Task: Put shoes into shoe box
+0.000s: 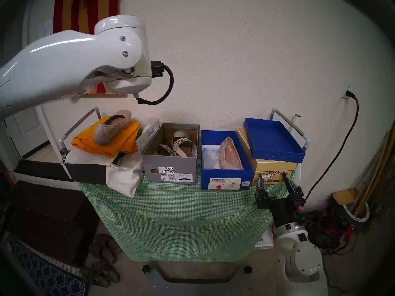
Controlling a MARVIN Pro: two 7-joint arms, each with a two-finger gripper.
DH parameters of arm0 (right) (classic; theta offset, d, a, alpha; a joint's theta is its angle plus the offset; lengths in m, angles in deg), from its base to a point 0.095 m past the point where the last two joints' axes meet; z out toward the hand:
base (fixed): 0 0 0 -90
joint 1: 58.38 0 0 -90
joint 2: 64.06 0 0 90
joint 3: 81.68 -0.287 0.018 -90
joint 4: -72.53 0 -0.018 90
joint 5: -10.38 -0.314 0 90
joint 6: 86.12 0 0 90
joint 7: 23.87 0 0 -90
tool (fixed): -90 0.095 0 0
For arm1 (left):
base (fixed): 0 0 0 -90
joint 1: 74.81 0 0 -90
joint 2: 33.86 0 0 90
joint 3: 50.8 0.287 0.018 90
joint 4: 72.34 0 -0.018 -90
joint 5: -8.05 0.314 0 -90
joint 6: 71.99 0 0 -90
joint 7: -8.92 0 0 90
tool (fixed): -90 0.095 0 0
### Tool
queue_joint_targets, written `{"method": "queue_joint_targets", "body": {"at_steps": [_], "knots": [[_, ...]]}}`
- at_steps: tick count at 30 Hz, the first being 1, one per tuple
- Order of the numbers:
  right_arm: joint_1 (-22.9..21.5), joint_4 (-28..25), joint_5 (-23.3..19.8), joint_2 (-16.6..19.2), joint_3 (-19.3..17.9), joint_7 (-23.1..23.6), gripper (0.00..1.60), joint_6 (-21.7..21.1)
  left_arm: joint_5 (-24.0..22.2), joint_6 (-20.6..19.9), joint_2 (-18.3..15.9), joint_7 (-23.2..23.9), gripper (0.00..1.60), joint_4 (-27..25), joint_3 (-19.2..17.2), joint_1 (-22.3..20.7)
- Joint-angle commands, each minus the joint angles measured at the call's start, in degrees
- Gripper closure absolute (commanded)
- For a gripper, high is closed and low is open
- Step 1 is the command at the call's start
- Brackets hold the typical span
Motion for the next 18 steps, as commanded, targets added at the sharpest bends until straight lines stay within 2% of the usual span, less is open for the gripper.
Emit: {"method": "queue_joint_targets", "body": {"at_steps": [1, 5, 10, 14, 15, 16, 18], "knots": [[0.0, 0.0, 0.0, 0.0, 0.0, 0.0, 0.00, 0.0, -4.9, -3.7, -6.6, 0.4, 0.00, -0.1, 0.8, -2.7], [0.0, 0.0, 0.0, 0.0, 0.0, 0.0, 0.00, 0.0, -8.5, -6.4, -9.3, 1.9, 0.00, 0.5, 1.8, -3.0], [0.0, 0.0, 0.0, 0.0, 0.0, 0.0, 0.00, 0.0, -13.3, -10.3, -13.0, 6.0, 0.00, 2.7, 2.0, -3.5], [0.0, 0.0, 0.0, 0.0, 0.0, 0.0, 0.00, 0.0, -15.4, -15.6, -16.2, 11.0, 0.00, 3.9, 2.5, -3.7], [0.0, 0.0, 0.0, 0.0, 0.0, 0.0, 0.00, 0.0, -15.4, -15.4, -15.9, 11.2, 0.00, 4.5, 3.0, -3.7], [0.0, 0.0, 0.0, 0.0, 0.0, 0.0, 0.00, 0.0, -15.4, -17.0, -17.2, 12.7, 0.00, 4.3, 2.8, -3.5], [0.0, -0.1, 0.0, 0.0, 0.0, 0.0, 0.00, 0.0, -15.5, -19.5, -17.5, 15.2, 0.00, 5.6, 3.2, -3.2]]}}
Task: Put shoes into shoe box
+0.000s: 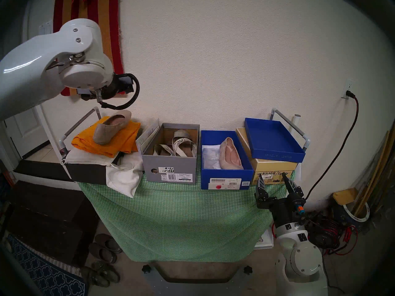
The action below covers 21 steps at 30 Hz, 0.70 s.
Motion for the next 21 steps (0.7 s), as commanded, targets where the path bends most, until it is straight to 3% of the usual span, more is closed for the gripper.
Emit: {"method": "queue_joint_targets", "body": {"at_steps": [1, 4, 5, 10, 16, 21], "knots": [[0.0, -0.1, 0.0, 0.0, 0.0, 0.0, 0.00, 0.0, -1.2, -6.4, -4.6, 6.4, 0.00, 2.9, 0.4, 0.2], [0.0, -0.1, 0.0, 0.0, 0.0, 0.0, 0.00, 0.0, -1.1, -10.7, -4.5, 10.9, 0.00, 4.7, 1.2, 0.3], [0.0, -0.1, 0.0, 0.0, 0.0, 0.0, 0.00, 0.0, -1.1, -10.3, -3.9, 10.5, 0.00, 4.8, 1.5, 0.4], [0.0, -0.1, 0.0, 0.0, 0.0, 0.0, 0.00, 0.0, -2.4, -15.8, -2.0, 13.3, 0.00, 7.6, 2.1, 0.4], [0.0, -0.1, 0.0, 0.0, 0.0, 0.0, 0.00, 0.0, -3.5, -16.6, 0.5, 12.3, 0.00, 9.1, 3.5, 1.5], [0.0, -0.1, 0.0, 0.0, 0.0, 0.0, 0.00, 0.0, -6.7, -17.7, 2.7, 13.8, 0.00, 13.4, 4.5, 3.1]]}}
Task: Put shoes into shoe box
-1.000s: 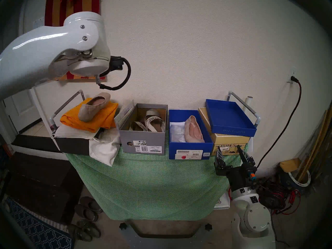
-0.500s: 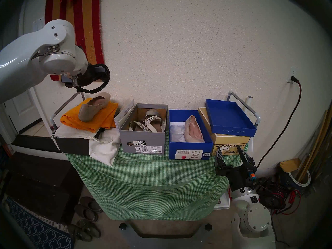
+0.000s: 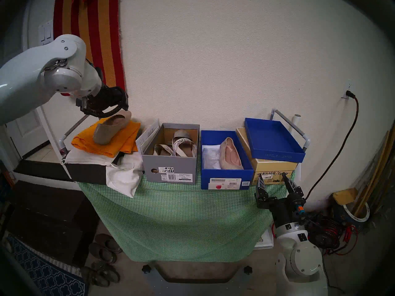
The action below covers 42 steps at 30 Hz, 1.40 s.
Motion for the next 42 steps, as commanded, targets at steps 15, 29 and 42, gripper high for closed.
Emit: {"method": "queue_joint_targets", "body": {"at_steps": [15, 29, 42], "knots": [[0.0, -0.1, 0.0, 0.0, 0.0, 0.0, 0.00, 0.0, -1.6, -0.1, 11.1, 4.8, 0.00, 10.8, 1.9, 4.8], [0.0, -0.1, 0.0, 0.0, 0.0, 0.0, 0.00, 0.0, -0.6, -0.5, 16.1, 9.9, 0.00, 20.5, 2.2, 8.8], [0.0, -0.1, -0.1, 0.0, 0.0, 0.0, 0.00, 0.0, 1.0, -1.1, 18.5, 13.0, 0.00, 24.5, 2.5, 11.0]]}}
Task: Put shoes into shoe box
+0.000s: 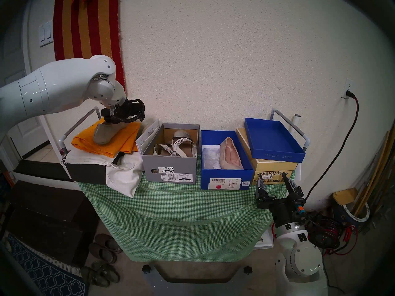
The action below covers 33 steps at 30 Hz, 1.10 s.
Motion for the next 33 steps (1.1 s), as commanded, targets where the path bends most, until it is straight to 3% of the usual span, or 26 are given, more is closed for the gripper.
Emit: {"method": "queue_joint_targets", "body": {"at_steps": [1, 5, 6, 7, 8, 19, 33], "knots": [[0.0, -0.1, 0.0, 0.0, 0.0, 0.0, 0.00, 0.0, 0.4, -0.5, 1.8, 1.2, 0.00, 1.6, -0.2, 0.6], [0.0, -0.1, 0.0, 0.0, 0.0, 0.0, 0.00, 0.0, 0.4, -0.5, 2.2, 1.1, 0.00, 1.9, -0.2, 0.8], [0.0, -0.1, 0.0, 0.0, 0.0, 0.0, 0.00, 0.0, 0.6, -0.5, 2.3, 1.1, 0.29, 2.1, -0.2, 0.8], [0.0, -0.1, 0.0, 0.0, 0.0, 0.0, 0.00, 0.0, 0.8, -0.6, 2.4, 1.3, 1.25, 2.2, -0.2, 0.8], [0.0, -0.1, 0.0, 0.0, 0.0, 0.0, 0.00, 0.0, 0.9, -0.9, 2.3, 1.3, 1.60, 2.3, -0.2, 0.7], [0.0, -0.1, 0.0, 0.0, 0.0, 0.0, 0.00, 0.0, 3.0, -0.4, 0.7, 2.2, 1.60, 1.5, -0.7, -0.3], [0.0, 0.0, 0.0, 0.0, 0.0, 0.0, 0.00, 0.0, 5.2, 4.2, -3.7, -1.8, 1.60, -10.0, -5.0, -7.7]]}}
